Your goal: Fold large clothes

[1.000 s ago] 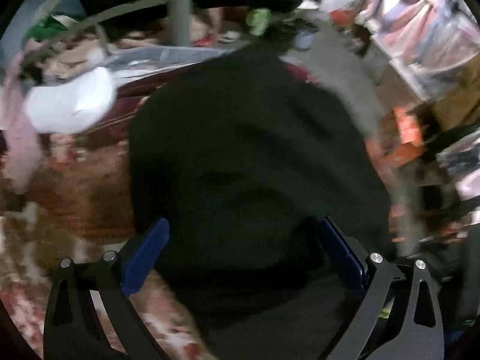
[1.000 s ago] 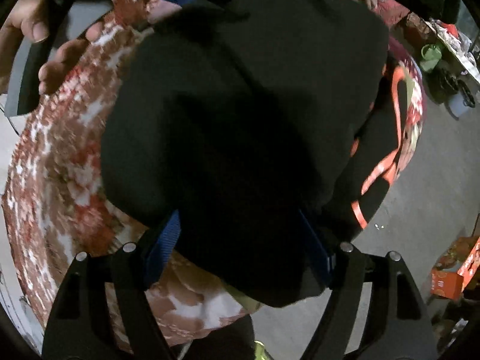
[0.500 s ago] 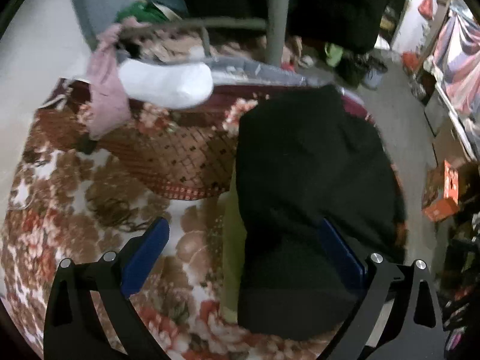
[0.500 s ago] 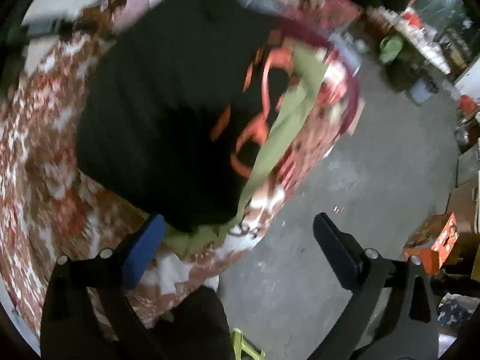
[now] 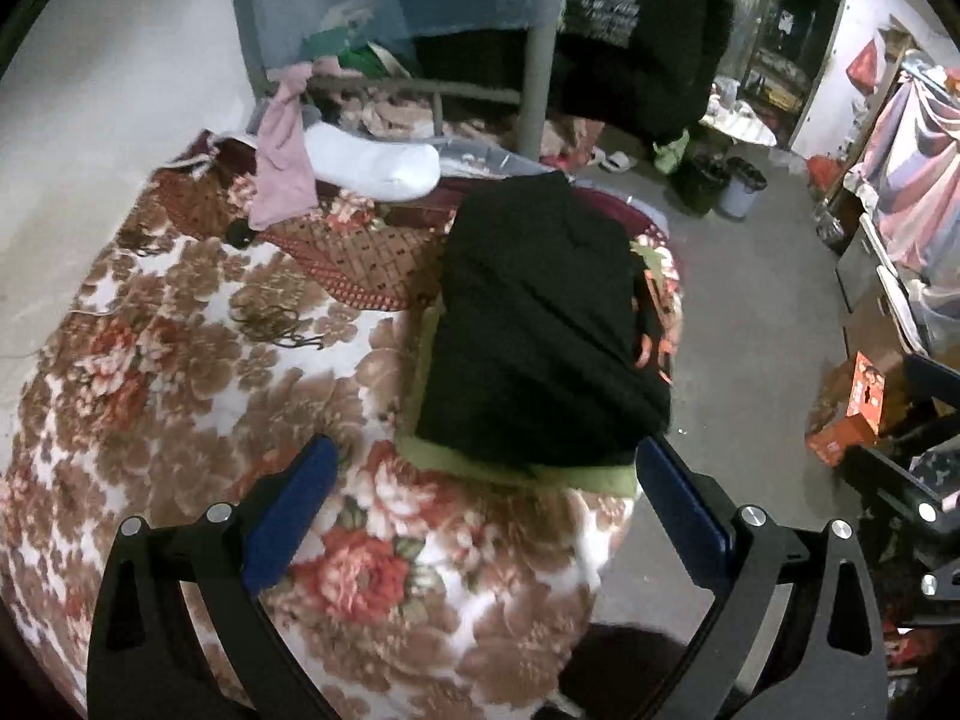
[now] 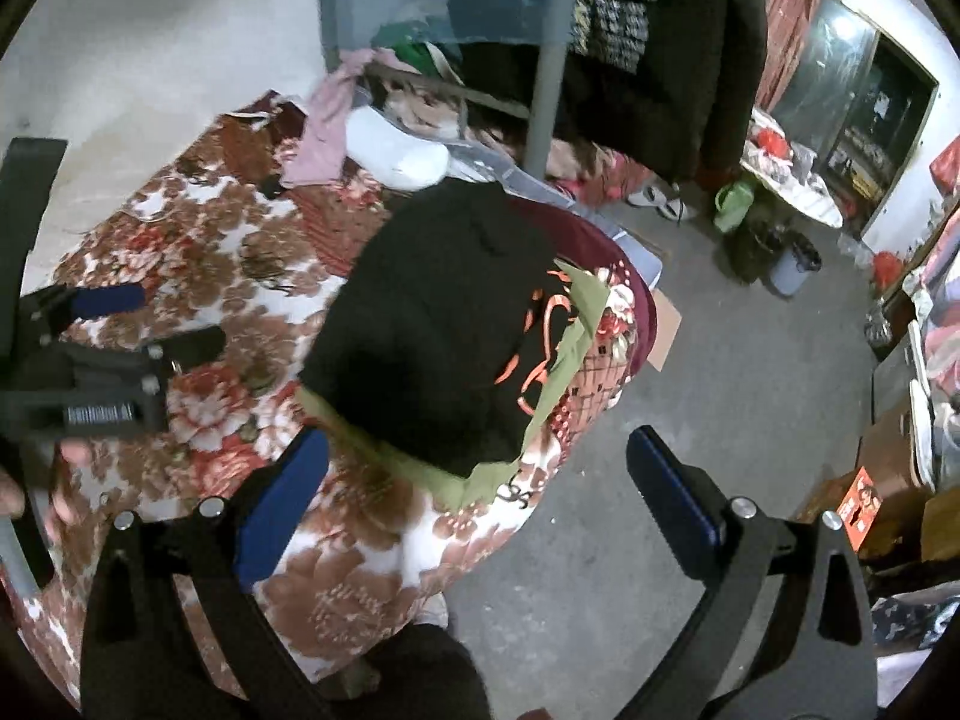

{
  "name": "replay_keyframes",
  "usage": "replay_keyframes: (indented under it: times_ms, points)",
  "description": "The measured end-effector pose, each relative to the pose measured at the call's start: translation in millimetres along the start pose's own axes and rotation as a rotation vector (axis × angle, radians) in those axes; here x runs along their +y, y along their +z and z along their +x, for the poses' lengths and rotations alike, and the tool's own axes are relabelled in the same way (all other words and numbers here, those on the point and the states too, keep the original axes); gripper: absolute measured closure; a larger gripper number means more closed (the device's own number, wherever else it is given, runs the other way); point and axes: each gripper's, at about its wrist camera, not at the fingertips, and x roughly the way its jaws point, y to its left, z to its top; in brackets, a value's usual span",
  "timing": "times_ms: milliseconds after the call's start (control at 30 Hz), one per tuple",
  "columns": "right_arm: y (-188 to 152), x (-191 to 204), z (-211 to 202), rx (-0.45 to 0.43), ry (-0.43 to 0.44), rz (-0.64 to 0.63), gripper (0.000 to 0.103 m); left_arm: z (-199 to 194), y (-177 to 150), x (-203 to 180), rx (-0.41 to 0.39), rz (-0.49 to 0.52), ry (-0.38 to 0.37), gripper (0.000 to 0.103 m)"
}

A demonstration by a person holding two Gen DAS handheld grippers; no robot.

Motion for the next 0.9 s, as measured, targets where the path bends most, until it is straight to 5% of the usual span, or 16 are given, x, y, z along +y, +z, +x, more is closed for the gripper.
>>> replay_keyframes:
  times_ms: [233,433,900]
  points:
    - [-20.1,3.7,-56.0,-0.041,0.040,-0.011,0.005,-74.1,-39.2,-18.1,-0.101,-0.063,0.135,0.005]
    - [-20.6,-16.8,-58.2,-0.045,0.118,-0.037,0.005,-104.3,-48.4,-46.0,-0.191,-0.109,0.202,0.005]
    - [0.7,-64.0,-49.5,-0.053,0.276,-0.132,0.005,-94.5,-44.4,-72.7,-0.165,-0.166,0.131,0.005]
